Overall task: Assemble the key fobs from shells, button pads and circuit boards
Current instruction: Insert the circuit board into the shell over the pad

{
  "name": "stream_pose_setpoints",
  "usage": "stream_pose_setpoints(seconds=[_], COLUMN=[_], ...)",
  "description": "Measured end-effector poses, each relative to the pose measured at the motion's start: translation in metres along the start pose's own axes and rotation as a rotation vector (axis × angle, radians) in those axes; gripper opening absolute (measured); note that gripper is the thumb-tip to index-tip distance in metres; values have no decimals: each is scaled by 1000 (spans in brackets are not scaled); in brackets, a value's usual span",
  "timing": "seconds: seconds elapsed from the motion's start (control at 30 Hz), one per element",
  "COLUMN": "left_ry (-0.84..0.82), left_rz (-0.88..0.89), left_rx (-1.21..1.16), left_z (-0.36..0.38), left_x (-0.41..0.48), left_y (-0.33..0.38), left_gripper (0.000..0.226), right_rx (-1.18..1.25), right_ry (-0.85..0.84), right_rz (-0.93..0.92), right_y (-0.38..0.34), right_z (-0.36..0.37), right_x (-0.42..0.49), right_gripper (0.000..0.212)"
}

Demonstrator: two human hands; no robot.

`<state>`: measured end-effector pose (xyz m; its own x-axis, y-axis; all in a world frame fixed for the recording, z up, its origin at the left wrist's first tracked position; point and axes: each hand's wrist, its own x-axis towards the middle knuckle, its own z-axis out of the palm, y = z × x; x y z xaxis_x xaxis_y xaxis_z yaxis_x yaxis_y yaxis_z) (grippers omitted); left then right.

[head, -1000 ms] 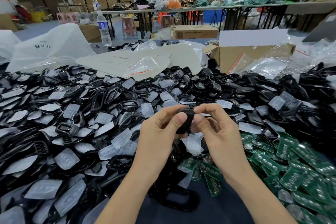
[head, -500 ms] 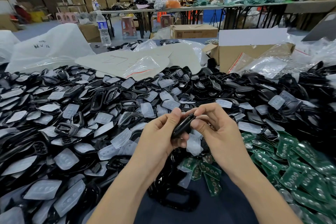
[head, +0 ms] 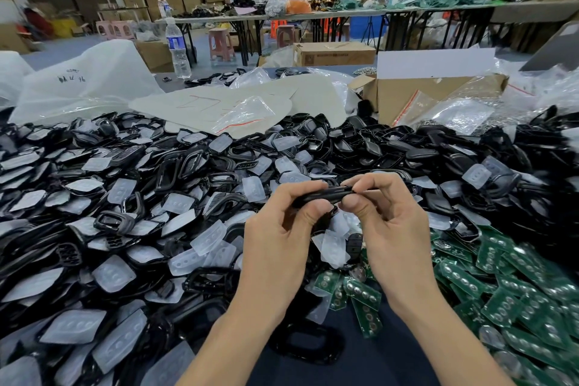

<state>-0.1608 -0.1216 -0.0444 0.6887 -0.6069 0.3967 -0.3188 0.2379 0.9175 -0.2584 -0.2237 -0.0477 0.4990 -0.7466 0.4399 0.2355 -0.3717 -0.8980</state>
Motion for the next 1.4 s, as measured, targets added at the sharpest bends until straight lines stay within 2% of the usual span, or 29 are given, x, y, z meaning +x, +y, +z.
stream_pose_setpoints(seconds=[0.17,0.47,0.6,0.8,1.07,1.13,1.23,1.4], left_ry=[53,90,57,7,57,46,2,-14], left_rz=[36,54,67,137,199,193,162,148], left_rx=[73,112,64,192,238,221,216,208], left_z=[-1,0,1,0,-1,0,0,0], left_x=[-1,-2,-2,-2,-1,-2,-2,-3], left_y=[-2,-4,-2,-5,-9,-8,-6,-8], left_gripper=[26,27,15,23,18,21,29,25], right_rx=[28,24,12,1,18,20,-18,-70], right_ry=[-4,-15,-7,10,-3,-17,-14,-4], right_rz=[7,15,-10,-49,-68,-65,-78,-71], right_y=[-1,0,1,3,1,0,1,2], right_z=[0,0,0,1,6,6,5,4], right_x=[0,0,0,-2,-4,-5,-5,-5], right_gripper=[40,37,33,30,9,11,26,34])
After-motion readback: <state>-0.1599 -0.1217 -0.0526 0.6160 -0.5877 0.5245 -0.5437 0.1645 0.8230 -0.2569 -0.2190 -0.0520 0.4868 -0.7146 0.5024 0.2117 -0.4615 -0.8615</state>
